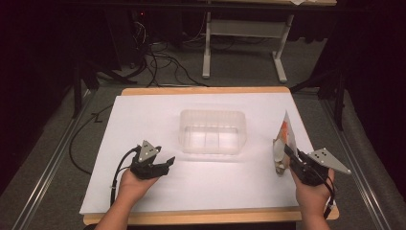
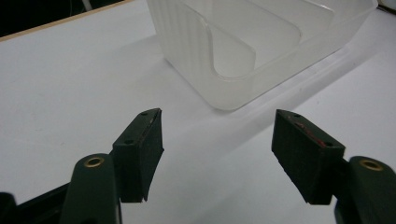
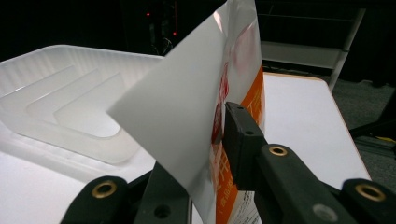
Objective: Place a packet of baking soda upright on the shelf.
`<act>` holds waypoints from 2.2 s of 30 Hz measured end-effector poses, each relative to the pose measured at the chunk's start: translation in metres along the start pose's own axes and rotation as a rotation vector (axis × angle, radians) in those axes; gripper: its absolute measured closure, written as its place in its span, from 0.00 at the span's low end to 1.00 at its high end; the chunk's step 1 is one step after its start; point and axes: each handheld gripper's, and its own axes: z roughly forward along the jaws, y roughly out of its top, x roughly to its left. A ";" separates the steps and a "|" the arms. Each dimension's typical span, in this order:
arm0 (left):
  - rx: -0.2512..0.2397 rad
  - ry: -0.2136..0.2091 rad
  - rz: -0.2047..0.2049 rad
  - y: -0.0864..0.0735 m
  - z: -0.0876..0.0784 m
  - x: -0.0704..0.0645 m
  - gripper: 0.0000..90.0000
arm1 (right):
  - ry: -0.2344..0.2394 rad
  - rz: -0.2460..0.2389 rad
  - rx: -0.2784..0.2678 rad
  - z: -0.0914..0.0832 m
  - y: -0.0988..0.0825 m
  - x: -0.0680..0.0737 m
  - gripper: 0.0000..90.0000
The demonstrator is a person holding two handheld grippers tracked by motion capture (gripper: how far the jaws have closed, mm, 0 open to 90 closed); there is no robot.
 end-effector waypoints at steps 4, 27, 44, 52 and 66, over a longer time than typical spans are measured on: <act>0.004 0.000 0.005 0.000 0.001 -0.001 0.38 | 0.014 0.039 -0.009 0.001 -0.003 -0.003 0.90; 0.014 -0.005 0.018 0.000 0.004 -0.004 0.38 | -0.061 0.032 -0.009 -0.003 0.013 -0.011 1.00; 0.017 -0.009 0.019 0.000 0.007 -0.004 0.38 | -0.016 0.015 -0.107 -0.018 0.035 -0.004 1.00; 0.005 -0.007 0.014 0.000 0.004 -0.002 0.38 | 0.023 0.002 -0.144 -0.017 0.061 0.006 1.00; 0.002 -0.005 0.008 0.000 0.001 0.001 0.38 | 0.110 -0.039 -0.191 0.006 0.124 0.044 1.00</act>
